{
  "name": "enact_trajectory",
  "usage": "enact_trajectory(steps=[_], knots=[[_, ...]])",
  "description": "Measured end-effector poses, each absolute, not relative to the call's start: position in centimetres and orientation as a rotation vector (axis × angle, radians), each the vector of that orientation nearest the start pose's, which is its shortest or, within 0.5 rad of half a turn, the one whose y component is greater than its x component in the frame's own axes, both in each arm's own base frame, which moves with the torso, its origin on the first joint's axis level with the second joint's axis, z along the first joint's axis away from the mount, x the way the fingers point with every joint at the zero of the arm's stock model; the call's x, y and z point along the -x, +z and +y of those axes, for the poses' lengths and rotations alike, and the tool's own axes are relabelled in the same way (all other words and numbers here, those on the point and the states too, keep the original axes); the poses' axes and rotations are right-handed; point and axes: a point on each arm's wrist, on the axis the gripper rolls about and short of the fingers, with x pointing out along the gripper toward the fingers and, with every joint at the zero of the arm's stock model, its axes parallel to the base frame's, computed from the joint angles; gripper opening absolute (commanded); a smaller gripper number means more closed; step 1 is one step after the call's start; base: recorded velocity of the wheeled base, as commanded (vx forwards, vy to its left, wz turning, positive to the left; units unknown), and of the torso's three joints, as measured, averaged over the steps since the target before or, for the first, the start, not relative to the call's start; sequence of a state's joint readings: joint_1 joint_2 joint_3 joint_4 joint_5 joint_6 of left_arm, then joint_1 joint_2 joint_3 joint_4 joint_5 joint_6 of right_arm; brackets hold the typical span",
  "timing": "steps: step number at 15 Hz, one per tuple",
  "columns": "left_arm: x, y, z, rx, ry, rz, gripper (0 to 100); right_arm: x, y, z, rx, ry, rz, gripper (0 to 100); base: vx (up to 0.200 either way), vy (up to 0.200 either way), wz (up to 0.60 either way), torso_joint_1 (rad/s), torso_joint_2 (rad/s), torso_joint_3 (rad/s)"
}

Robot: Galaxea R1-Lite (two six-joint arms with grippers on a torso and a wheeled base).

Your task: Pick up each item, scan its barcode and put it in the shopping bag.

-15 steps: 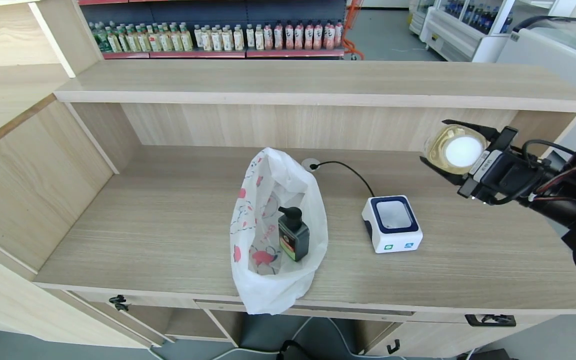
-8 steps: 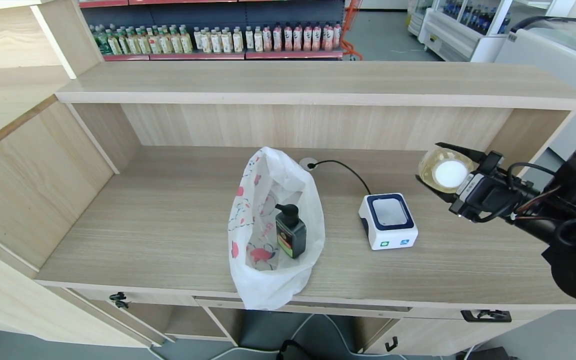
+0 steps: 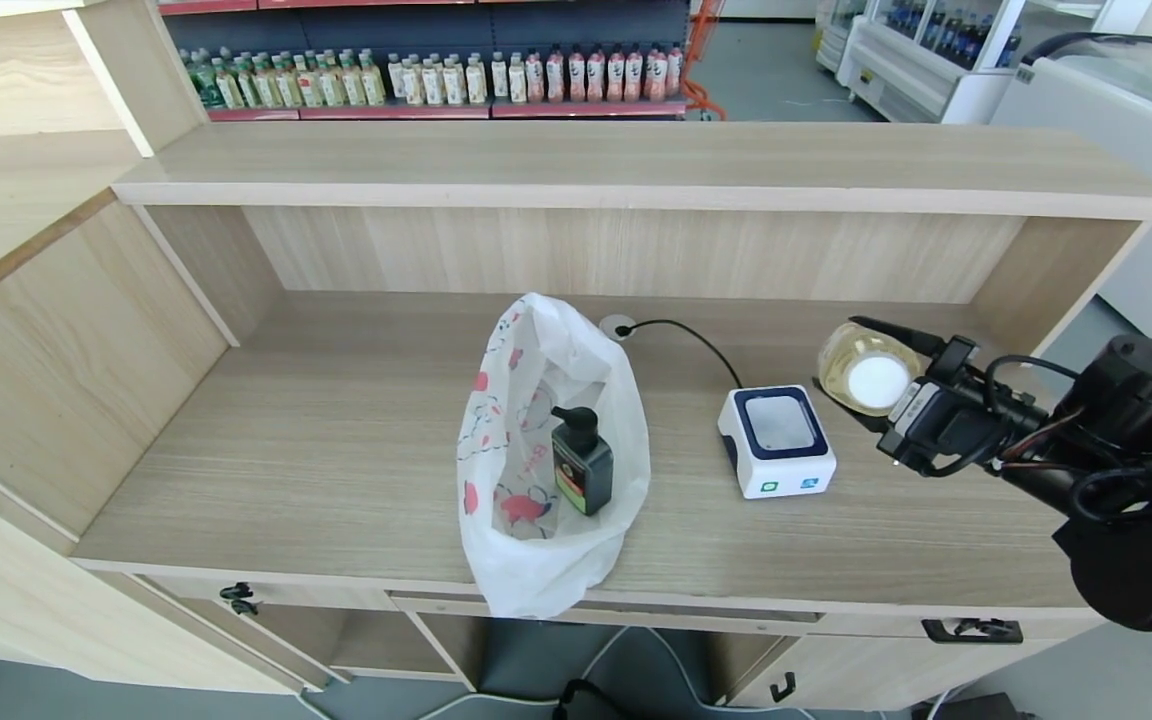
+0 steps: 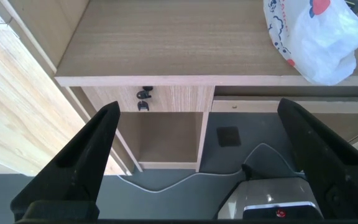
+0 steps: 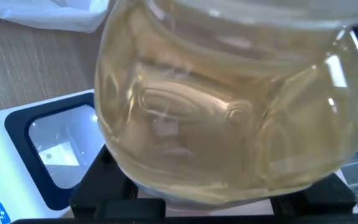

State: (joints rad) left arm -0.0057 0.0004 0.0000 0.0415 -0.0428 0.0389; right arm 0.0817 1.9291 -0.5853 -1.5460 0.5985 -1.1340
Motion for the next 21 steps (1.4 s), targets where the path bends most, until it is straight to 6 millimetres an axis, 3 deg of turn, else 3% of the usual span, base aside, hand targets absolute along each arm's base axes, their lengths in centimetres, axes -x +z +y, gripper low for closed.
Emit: enact_trajectory(steps=[21], knots=[[2.3,7.1,-0.1,-0.038,-0.05,0.041,100,-32.6,12.4,5.2,1.113,0.559,-0.529,0,0.0,0.0,0.0,0.0,0.0,0.0]])
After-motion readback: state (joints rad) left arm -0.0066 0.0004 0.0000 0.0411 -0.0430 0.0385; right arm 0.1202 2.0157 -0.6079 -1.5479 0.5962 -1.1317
